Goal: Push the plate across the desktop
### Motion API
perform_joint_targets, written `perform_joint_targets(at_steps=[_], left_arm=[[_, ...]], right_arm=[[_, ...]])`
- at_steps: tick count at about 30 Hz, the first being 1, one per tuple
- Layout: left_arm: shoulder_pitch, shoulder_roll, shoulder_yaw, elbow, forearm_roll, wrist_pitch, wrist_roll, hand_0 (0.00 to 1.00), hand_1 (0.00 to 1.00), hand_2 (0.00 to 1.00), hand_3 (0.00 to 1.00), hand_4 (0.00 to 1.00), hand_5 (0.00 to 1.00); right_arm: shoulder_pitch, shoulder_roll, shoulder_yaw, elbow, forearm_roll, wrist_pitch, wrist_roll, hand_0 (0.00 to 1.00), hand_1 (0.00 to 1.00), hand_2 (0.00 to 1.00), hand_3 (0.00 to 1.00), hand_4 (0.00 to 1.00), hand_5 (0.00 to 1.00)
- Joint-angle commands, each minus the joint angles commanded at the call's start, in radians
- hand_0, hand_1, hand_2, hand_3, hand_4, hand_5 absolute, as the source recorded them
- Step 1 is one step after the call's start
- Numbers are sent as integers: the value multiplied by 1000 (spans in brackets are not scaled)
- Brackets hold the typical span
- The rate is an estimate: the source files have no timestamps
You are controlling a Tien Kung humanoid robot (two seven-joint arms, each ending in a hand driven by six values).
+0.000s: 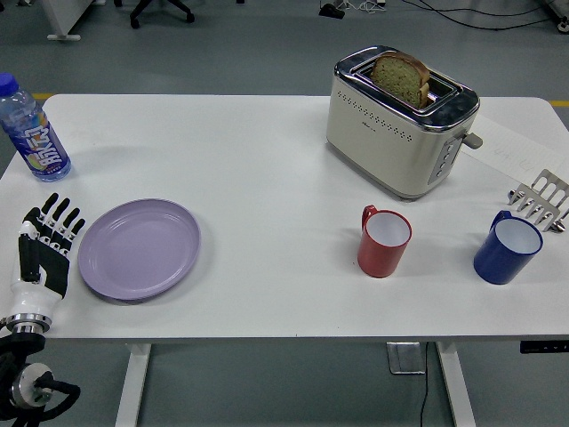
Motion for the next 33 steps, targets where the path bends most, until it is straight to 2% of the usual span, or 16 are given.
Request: perform_joint_targets(at_steps=[18,27,33], left_arm=[[-14,-20,27,15,-22,50,-35,913,941,972,973,491,998],[-32,-52,32,26,-47,74,-56,914,947,976,977,492,998],[-36,-60,50,28,-52,77,-59,917,947,976,976,492,998]], right_arm=[[3,-3,-7,0,7,1,4,603,545,650,611,139,354],[6,-3,-4,0,6,1,3,603,545,649,611,140,353],[6,-3,-3,0,2,1,1,603,545,650,611,140,354]])
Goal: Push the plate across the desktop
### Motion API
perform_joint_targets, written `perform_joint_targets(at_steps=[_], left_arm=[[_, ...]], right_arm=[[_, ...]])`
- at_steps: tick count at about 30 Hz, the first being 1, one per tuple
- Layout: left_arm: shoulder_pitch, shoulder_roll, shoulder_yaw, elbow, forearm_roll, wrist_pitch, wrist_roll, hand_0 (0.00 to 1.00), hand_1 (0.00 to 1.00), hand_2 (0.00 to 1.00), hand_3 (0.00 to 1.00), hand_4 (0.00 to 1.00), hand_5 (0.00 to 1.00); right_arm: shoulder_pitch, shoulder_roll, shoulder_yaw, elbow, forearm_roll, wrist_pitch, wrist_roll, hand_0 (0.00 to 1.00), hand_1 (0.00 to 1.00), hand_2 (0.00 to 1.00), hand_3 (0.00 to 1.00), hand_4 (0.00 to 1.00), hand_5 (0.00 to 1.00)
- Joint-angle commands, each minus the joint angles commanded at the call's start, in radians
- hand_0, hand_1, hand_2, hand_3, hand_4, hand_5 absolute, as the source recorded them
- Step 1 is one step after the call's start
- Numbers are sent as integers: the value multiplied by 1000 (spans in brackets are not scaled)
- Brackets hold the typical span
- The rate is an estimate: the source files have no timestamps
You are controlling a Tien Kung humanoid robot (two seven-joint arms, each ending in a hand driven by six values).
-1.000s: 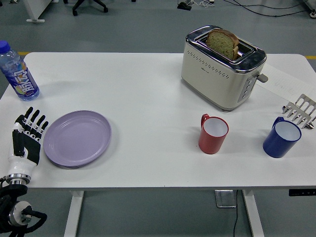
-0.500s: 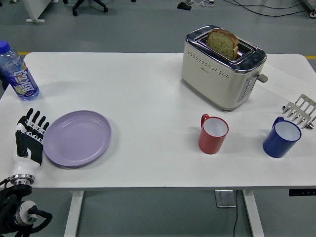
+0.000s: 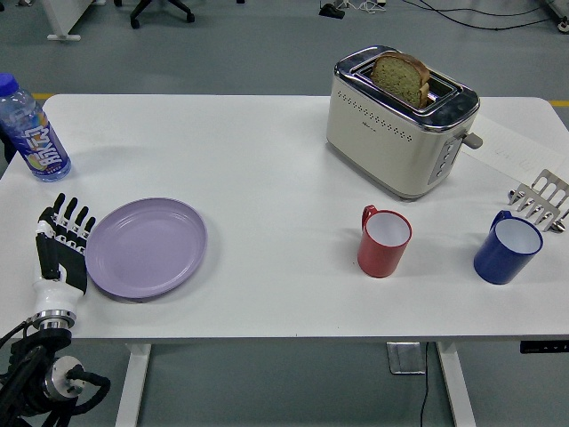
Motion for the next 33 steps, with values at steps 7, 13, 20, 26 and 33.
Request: perform_joint_targets(at_steps=[7,13,20,26,33], left_arm=[[-6,-8,28,-4,-8,13,-13,918,944,975,974,492,998],[-14,-14,57,-1,-15,24,-21,919,944,975,973,491,998],[-21,-29,77,2,-16,25,-20,919,944,975,973,491,998],[-23,-35,97,-2,-19,28,-25,919,942,973,972,491,998],[-20,-31,129,-13,-14,35,-32,918,941,973,972,490,998]], right_arm=[[-1,-1,-1,0,-1,0,0,603,545,650,611,140,356],[-2,-2,-5,0,2,1,2,603,545,650,612,140,355],[-5,-3,-5,0,0,1,2,604,545,650,612,140,356],[-7,-4,-3,0,-4,2,1,604,545,651,612,141,356],[-8,-4,-2,0,-9,2,-1,604,546,651,612,141,357]])
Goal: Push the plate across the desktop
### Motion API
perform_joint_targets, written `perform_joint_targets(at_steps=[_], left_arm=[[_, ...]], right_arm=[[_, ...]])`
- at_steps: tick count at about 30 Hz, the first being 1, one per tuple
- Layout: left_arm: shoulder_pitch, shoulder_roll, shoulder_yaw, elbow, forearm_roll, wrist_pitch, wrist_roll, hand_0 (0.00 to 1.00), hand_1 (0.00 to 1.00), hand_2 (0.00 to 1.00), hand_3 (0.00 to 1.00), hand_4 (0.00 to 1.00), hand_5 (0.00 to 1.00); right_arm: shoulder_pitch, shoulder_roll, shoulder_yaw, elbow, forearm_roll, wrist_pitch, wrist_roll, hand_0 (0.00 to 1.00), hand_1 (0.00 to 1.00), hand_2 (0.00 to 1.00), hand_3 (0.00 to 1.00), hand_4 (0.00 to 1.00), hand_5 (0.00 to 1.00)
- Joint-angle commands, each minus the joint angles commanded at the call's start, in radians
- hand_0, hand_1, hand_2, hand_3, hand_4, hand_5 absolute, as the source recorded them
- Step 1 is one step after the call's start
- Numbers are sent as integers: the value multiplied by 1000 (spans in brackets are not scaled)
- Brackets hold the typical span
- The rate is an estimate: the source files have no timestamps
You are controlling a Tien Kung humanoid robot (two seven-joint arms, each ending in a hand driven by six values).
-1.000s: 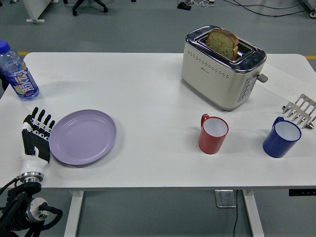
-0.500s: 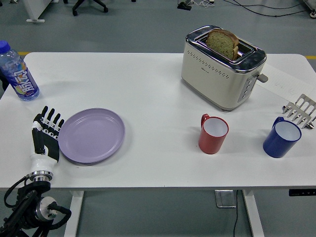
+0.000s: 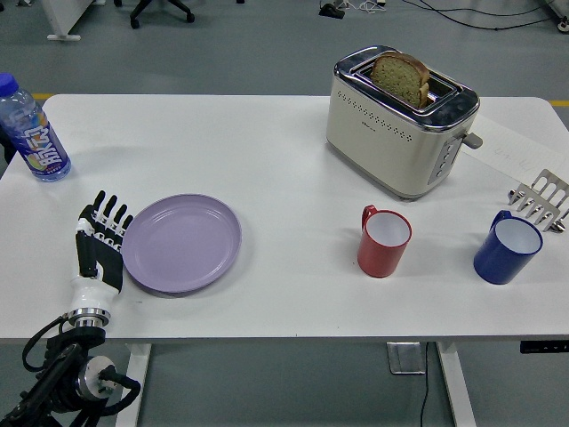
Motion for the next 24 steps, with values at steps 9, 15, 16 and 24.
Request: perform_joint_targets(at_steps=[9,15,16,24], left_arm=[[-11,-3,20,1,1,18,-13,916,941,971,972,483,998],[-25,-3,36,2,-10,31,-19,916,938,971,972,483,998],[-26,-3,37,2,-11,32,-20,916,938,971,972,483,998],[-31,-3,63,8,-28,37,-19,915,934,968,971,484,998]], right_arm=[[5,1,-2,0,3,0,1,604,546,652,612,141,356],[8,0,-4,0,1,1,1,605,547,652,613,142,355],[9,0,-4,0,1,1,1,605,547,652,613,142,355],[12,-2,-6,0,3,1,4,605,547,652,613,142,355]])
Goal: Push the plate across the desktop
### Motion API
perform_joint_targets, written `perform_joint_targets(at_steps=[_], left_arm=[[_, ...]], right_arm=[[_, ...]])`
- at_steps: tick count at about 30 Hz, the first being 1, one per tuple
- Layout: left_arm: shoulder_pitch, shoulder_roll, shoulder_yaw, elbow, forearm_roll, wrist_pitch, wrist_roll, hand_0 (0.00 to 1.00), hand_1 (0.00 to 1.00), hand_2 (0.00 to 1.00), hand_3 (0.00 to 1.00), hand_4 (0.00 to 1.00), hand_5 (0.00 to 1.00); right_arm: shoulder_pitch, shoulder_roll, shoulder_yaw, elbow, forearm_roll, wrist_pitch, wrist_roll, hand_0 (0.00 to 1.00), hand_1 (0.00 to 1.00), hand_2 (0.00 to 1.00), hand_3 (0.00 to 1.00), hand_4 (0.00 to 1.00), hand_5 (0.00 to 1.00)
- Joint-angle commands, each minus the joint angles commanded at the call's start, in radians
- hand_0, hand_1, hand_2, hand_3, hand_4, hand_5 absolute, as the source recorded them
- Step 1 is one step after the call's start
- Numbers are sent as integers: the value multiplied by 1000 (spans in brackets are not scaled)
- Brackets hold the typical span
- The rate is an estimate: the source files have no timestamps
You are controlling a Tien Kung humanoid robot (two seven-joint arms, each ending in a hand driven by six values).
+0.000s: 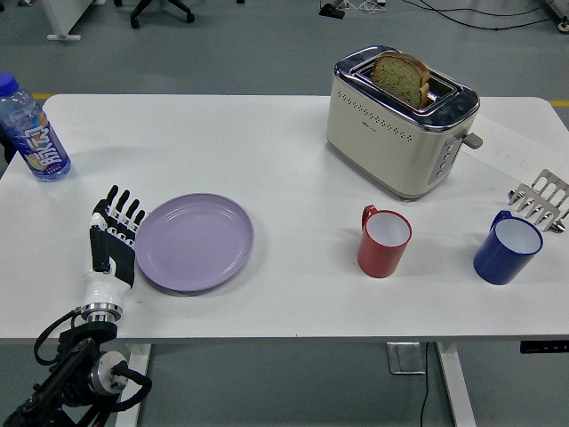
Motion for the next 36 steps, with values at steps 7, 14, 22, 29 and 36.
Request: perform_joint_targets(at_steps=[7,14,22,29,36], left_arm=[[-2,0,17,3,-8,-1,3,910,931,965,970,477,998],[2,0,51,3,-22,-2,4,911,930,965,969,477,998],[-3,0,87,1,-40,-2,-1,910,928,963,968,472,998],[-12,0,133,-10,-56,-1,-5,907,927,962,967,473,998],[-21,0,185,-12,-74,-3,-10,907,928,962,966,475,998]], right_arm=[[1,-1,4,0,-4,0,0,605,546,652,612,143,354],[0,-2,8,0,-7,0,-1,605,546,652,611,143,352],[1,0,12,0,-11,-1,-2,605,546,651,611,144,351],[3,0,9,0,-8,-1,-2,606,546,650,611,144,349],[5,-2,4,0,-6,0,1,605,547,650,611,143,347]])
